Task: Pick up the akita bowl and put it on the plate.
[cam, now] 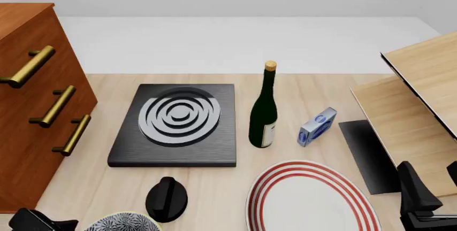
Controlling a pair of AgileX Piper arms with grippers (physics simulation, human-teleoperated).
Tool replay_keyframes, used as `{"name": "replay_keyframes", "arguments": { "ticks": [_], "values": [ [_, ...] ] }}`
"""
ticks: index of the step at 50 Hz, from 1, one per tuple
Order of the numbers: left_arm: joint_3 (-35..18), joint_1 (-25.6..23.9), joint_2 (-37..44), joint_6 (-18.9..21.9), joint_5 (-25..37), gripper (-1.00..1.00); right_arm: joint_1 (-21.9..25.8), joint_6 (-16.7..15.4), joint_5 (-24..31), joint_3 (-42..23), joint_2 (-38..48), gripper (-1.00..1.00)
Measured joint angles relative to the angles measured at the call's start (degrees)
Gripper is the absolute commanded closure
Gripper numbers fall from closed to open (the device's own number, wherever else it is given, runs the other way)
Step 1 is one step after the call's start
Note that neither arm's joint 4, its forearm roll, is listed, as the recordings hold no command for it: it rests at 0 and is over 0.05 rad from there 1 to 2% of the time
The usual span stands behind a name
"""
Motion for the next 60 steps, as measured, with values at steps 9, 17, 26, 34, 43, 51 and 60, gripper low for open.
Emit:
{"name": "replay_keyframes", "arguments": {
  "ticks": [9, 17, 26, 34, 43, 51, 60],
  "values": [
    [0.7, -0.1, 1.1, -0.1, -1.2, -1.0, 0.0, 0.0, 0.0, 0.0, 0.0, -1.0],
    [1.5, -0.2, 2.2, -0.3, -2.4, -1.0, 0.0, 0.0, 0.0, 0.0, 0.0, -1.0],
    [2.4, 0.1, 3.7, 0.0, -4.1, -1.0, 0.0, 0.0, 0.0, 0.0, 0.0, -1.0],
    [3.1, 0.5, 5.0, 0.3, -5.6, -1.0, 0.0, 0.0, 0.0, 0.0, 0.0, -1.0],
    [3.6, 0.6, 6.2, 0.4, -6.8, -1.0, 0.0, 0.0, 0.0, 0.0, 0.0, -1.0],
    [3.9, 0.5, 8.2, 1.0, -8.7, -1.0, 0.0, 0.0, 0.0, 0.0, 0.0, -1.0],
    [3.2, -0.9, 9.3, 1.0, -10.0, 1.0, 0.0, 0.0, 0.0, 0.0, 0.0, -1.0]
  ]
}}
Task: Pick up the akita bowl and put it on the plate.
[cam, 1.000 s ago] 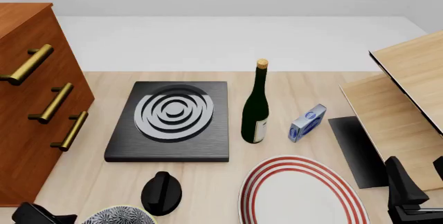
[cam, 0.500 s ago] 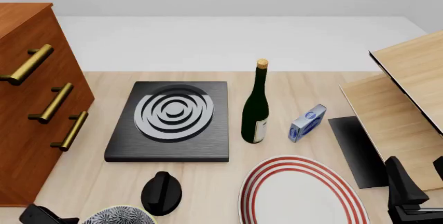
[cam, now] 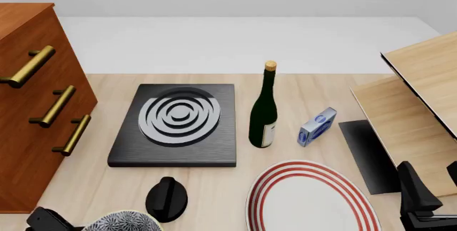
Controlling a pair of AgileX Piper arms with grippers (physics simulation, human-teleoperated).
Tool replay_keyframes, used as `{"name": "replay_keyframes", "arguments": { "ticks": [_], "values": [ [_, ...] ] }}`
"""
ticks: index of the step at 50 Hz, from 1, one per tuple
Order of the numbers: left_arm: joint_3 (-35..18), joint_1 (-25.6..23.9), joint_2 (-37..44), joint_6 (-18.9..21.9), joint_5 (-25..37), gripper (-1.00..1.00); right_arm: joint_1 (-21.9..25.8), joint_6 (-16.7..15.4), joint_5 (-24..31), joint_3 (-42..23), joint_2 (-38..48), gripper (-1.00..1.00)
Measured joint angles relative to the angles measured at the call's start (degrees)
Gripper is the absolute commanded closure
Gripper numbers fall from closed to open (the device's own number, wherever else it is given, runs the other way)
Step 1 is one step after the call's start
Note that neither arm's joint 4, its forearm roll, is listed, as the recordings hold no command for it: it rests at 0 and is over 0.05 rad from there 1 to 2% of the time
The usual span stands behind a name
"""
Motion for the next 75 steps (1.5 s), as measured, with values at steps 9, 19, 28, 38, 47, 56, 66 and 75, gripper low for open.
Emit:
{"name": "replay_keyframes", "arguments": {
  "ticks": [9, 19, 28, 38, 47, 56, 66, 75],
  "values": [
    [-0.2, -1.5, 0.4, -0.8, -0.4, 1.0, 0.0, 0.0, 0.0, 0.0, 0.0, -1.0],
    [-0.9, -3.3, -2.4, -1.5, 2.1, 1.0, 0.0, 0.0, 0.0, 0.0, 0.0, -1.0],
    [-3.4, -3.9, -7.7, 1.7, 8.3, 1.0, 0.0, 0.0, 0.0, 0.0, 0.0, -1.0],
    [-7.7, -5.8, -11.4, 4.6, 14.3, 1.0, 0.0, 0.0, 0.0, 0.0, 0.0, -1.0],
    [-13.4, -5.8, -13.5, 6.7, 17.9, 1.0, 0.0, 0.0, 0.0, 0.0, 0.0, -1.0],
    [-19.7, -5.4, -13.9, 6.9, 18.2, 1.0, 0.0, 0.0, 0.0, 0.0, 0.0, -1.0],
    [-24.4, -5.6, -13.0, 4.4, 15.8, 1.0, 0.0, 0.0, 0.0, 0.0, 0.0, -1.0],
    [-26.7, -6.8, -11.1, 0.1, 12.0, 1.0, 0.0, 0.0, 0.0, 0.0, 0.0, -1.0]
  ]
}}
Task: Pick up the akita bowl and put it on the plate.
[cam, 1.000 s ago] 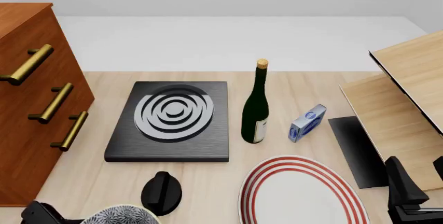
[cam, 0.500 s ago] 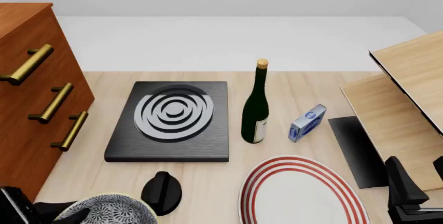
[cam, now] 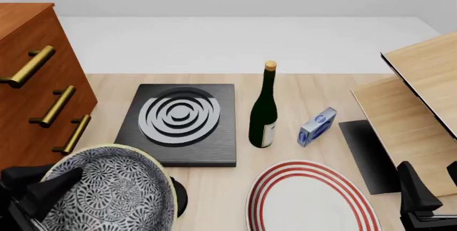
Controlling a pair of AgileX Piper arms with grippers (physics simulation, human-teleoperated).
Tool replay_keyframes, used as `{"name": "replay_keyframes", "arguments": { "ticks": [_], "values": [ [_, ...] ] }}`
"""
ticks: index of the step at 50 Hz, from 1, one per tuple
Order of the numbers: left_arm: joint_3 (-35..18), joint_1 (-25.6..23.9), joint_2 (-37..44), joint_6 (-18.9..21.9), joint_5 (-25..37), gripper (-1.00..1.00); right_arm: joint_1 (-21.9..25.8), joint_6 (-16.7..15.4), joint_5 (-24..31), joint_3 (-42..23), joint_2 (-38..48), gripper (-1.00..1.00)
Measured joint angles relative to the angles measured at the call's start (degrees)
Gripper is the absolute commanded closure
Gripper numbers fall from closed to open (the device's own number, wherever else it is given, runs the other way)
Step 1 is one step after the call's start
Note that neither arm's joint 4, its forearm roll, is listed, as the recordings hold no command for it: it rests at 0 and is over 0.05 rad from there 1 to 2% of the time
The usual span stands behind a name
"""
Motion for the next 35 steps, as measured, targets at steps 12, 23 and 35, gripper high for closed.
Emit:
{"name": "replay_keyframes", "arguments": {
  "ticks": [12, 23, 35],
  "values": [
    [-1.3, -3.3, 4.5, -8.8, -6.8, 1.0, 0.0, 0.0, 0.0, 0.0, 0.0, -1.0],
    [-2.7, -7.7, 12.2, -18.3, -14.4, 1.0, 0.0, 0.0, 0.0, 0.0, 0.0, -1.0],
    [-6.4, -11.1, 20.7, -24.7, -19.8, 1.0, 0.0, 0.0, 0.0, 0.0, 0.0, -1.0]
  ]
}}
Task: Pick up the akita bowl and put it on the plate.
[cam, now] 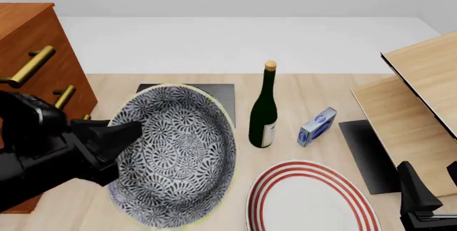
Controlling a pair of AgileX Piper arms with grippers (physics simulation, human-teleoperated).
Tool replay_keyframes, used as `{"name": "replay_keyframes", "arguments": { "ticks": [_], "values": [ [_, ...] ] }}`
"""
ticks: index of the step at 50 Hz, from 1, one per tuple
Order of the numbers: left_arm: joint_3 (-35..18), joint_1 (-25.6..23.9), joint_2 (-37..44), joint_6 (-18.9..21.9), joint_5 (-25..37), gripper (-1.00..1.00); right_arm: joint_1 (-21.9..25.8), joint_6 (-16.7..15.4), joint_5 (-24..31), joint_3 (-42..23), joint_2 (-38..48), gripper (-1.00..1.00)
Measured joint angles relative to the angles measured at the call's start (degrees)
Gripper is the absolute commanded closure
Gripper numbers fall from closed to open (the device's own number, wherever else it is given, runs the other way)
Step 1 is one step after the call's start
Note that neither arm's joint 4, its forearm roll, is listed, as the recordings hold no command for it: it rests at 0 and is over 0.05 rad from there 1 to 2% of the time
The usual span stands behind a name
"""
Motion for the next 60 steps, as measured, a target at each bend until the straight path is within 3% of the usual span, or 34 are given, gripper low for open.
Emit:
{"name": "replay_keyframes", "arguments": {
  "ticks": [11, 26, 60],
  "values": [
    [-2.7, -2.6, 7.5, -3.4, -3.4, 1.0, 0.0, 0.0, 0.0, 0.0, 0.0, -1.0],
    [-5.0, -7.5, 14.3, -6.8, -2.9, 1.0, 0.0, 0.0, 0.0, 0.0, 0.0, -1.0],
    [-7.4, -17.7, 26.8, -11.6, -5.0, 1.0, 0.0, 0.0, 0.0, 0.0, 0.0, -1.0]
  ]
}}
